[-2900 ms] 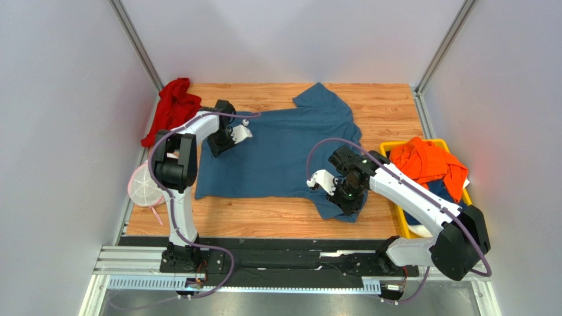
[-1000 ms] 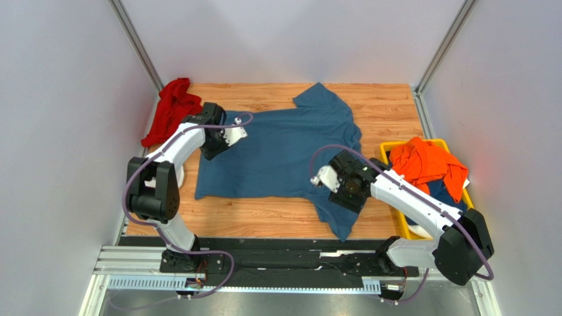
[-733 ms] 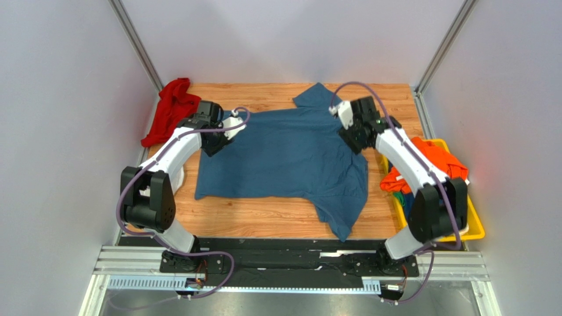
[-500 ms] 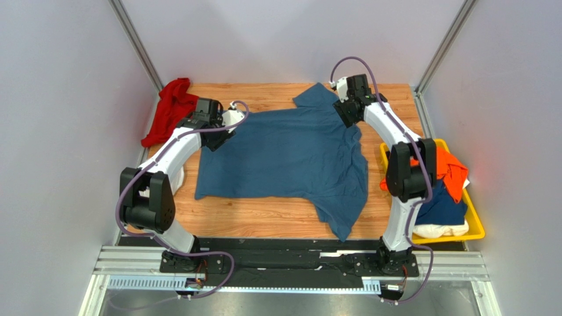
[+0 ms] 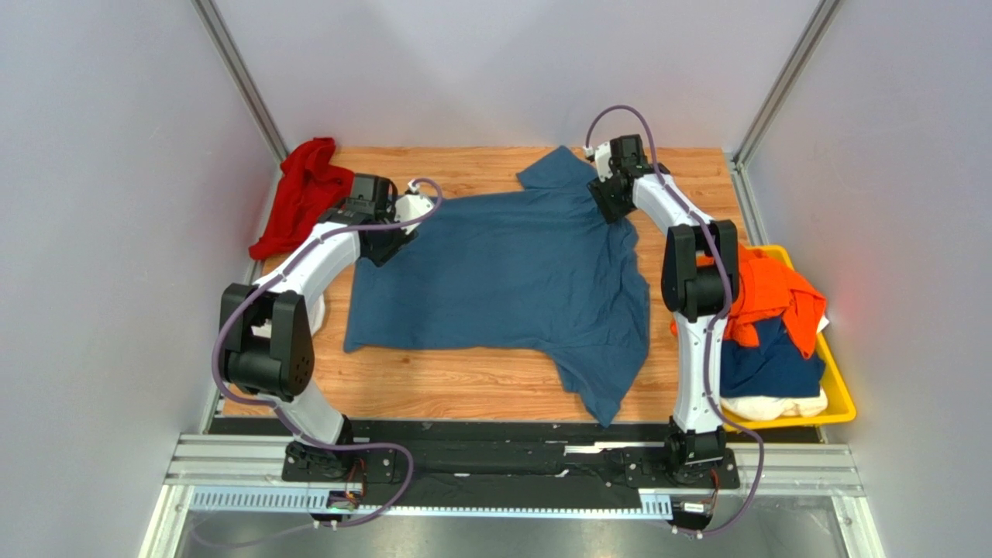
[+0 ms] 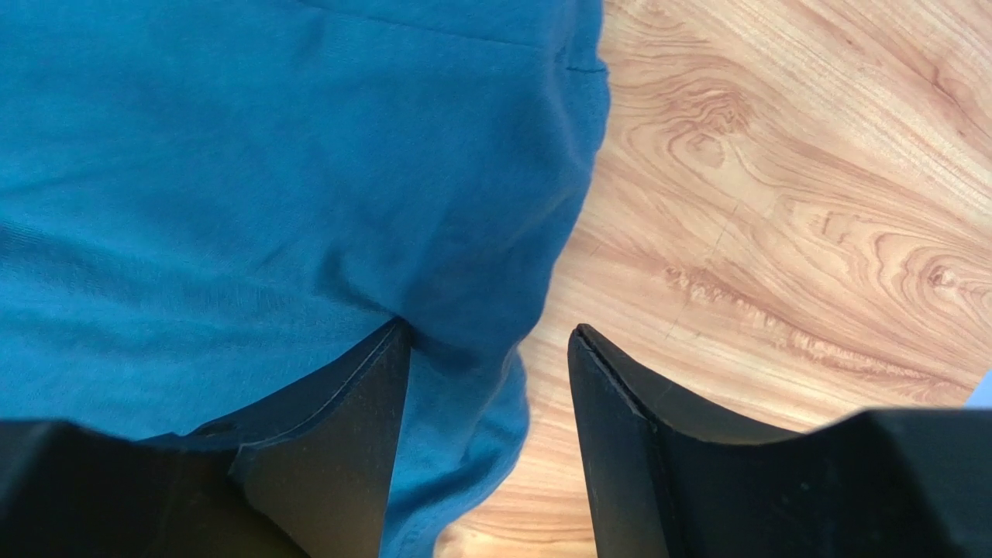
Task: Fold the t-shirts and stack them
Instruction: Flatten out the tshirt
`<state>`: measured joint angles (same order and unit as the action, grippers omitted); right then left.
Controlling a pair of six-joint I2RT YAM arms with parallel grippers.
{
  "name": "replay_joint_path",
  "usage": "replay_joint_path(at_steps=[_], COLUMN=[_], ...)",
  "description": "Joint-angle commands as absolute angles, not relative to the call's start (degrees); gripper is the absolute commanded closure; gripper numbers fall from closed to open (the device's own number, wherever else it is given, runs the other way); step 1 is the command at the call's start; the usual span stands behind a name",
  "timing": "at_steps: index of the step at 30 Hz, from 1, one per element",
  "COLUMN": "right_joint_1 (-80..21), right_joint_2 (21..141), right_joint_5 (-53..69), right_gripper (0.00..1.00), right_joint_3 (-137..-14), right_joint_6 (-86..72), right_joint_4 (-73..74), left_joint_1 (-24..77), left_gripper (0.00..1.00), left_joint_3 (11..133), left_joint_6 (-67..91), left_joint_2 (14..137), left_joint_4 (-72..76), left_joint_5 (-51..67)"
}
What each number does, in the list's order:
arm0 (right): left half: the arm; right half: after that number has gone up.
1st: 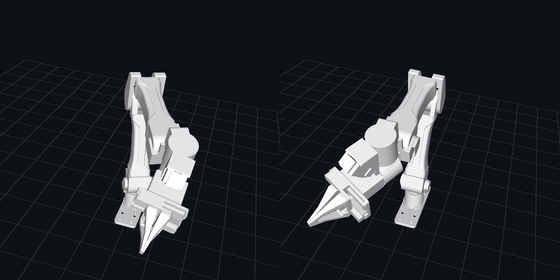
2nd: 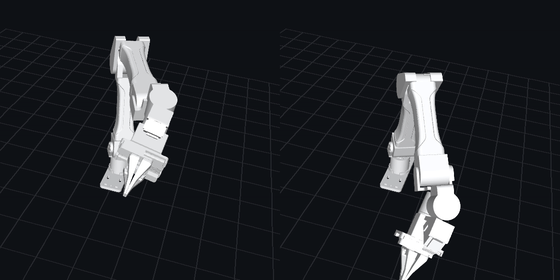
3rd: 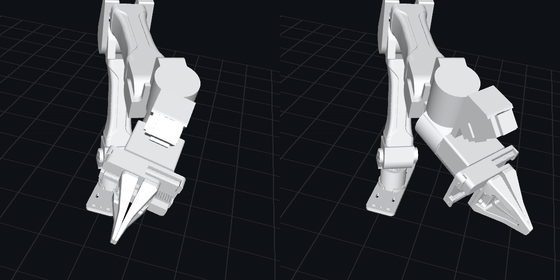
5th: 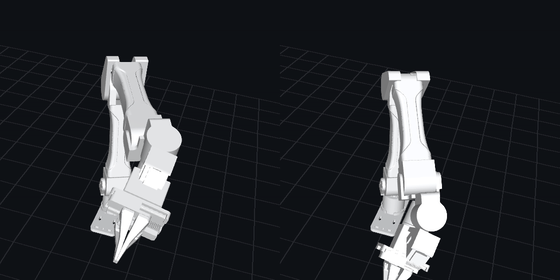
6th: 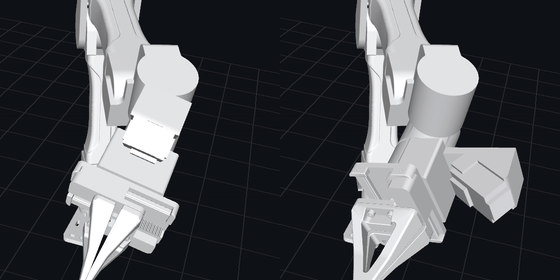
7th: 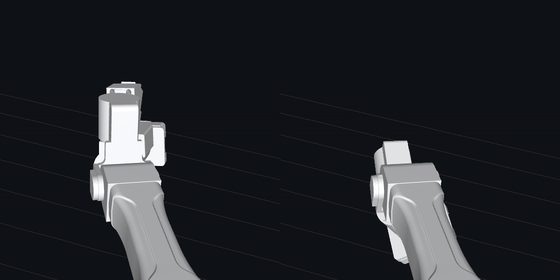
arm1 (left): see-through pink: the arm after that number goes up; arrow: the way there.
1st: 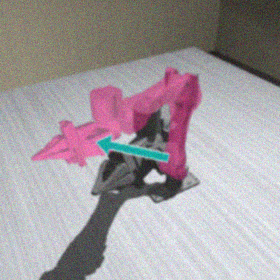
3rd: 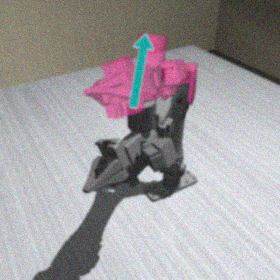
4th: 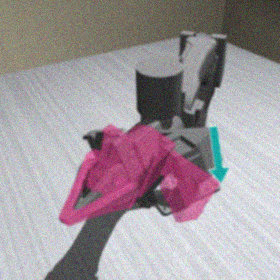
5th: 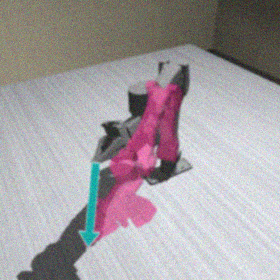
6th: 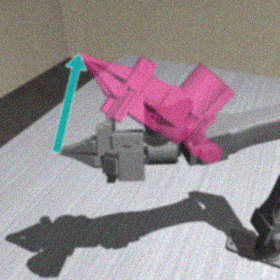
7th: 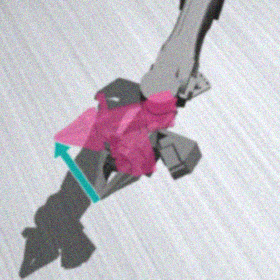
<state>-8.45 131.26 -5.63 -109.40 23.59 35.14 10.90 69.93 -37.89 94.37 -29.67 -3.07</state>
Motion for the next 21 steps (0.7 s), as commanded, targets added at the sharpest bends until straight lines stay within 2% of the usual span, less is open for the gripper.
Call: replay_joint_path(at_steps=[1,14,21], right_joint_1=[-7.6,-5.2,-4.3], right_joint_2=[134.5,140.5,138.7], right_joint_5=[-6.0,-10.5,-8.5], right_gripper=[0.43,0.44,0.44], right_joint_3=[-112.9,-120.1,-118.5], right_joint_6=[25.1,29.0,29.0], right_joint_4=[32.2,33.0,34.8], left_joint_1=[11.2,11.2,11.2], left_gripper=[0.48,0.50,0.50], left_joint_3=[72.9,75.2,76.5], left_joint_6=[-36.7,-37.5,-37.6], left_joint_2=[95.5,96.6,97.4], left_joint_4=[-28.5,-30.4,-31.1], left_joint_5=[-2.5,-3.4,-3.2])
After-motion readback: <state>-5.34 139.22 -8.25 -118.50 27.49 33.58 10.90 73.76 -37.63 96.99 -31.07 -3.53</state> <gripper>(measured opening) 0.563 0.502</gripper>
